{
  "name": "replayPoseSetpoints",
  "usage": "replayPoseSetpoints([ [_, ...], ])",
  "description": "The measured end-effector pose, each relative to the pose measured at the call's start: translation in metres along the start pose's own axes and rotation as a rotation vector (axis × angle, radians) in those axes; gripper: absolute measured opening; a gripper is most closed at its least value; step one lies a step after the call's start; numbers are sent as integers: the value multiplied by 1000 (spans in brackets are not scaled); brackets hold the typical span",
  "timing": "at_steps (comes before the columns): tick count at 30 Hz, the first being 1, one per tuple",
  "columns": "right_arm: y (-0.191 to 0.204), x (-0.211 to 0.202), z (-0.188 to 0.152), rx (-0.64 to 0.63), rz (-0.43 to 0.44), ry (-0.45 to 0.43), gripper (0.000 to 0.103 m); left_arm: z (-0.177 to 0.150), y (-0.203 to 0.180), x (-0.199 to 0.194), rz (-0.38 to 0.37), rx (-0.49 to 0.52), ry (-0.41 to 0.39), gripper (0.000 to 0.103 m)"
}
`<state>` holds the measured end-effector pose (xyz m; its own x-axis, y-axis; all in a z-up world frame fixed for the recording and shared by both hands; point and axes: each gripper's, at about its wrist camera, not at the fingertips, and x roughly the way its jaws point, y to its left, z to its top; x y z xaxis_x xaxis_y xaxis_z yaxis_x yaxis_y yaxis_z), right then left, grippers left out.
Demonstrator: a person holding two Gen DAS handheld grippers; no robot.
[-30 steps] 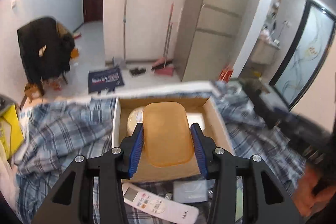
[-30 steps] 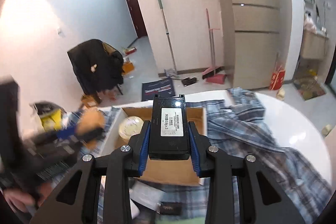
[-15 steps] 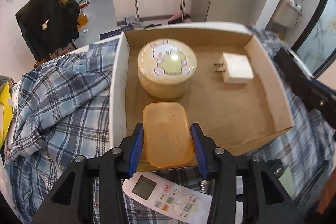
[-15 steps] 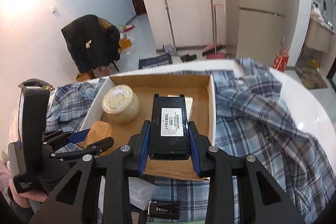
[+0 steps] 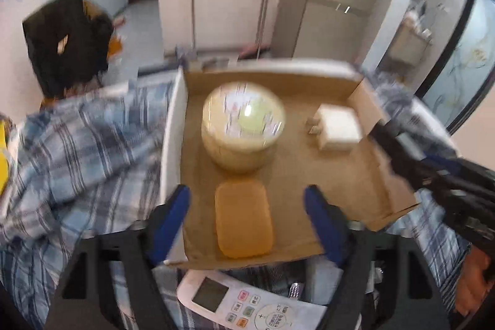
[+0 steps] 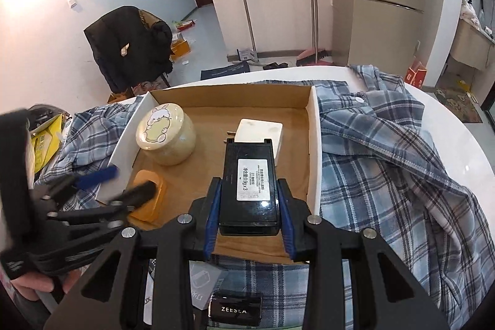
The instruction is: Organize rigid objects
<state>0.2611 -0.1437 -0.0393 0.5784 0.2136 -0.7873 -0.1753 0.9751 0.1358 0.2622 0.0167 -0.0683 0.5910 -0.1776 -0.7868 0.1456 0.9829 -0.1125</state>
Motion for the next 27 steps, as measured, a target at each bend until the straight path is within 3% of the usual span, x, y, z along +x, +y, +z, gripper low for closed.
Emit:
replayPoseSetpoints([
  [2,-1,1,0,6,-5,0,32,0,1,-13,15,19,-69,89],
  [4,-2,2,-1,7,-5,4,32,2,6,-17,56,3,-73,89],
  [8,-1,5,-1,7,-9,13,32,5,33,4,43,-143,90,89],
  [13,-2,7,-1,5,-12,19,32,-7,48,19,-84,-235,187,89],
  [15,-3,8,-1,8,-17,20,32,-7,45,18,-106,-236,193,89],
  [18,-6,12,-1,5,-31,29,32,-7,30,15,-62,-202,229,89],
  [22,-8,23,-2,0,-48,62,32,-9,8,17,-66,-154,280,89],
  [27,-8,32,-5,-23,-81,86,32,-9,-1,20,-39,-140,281,89],
])
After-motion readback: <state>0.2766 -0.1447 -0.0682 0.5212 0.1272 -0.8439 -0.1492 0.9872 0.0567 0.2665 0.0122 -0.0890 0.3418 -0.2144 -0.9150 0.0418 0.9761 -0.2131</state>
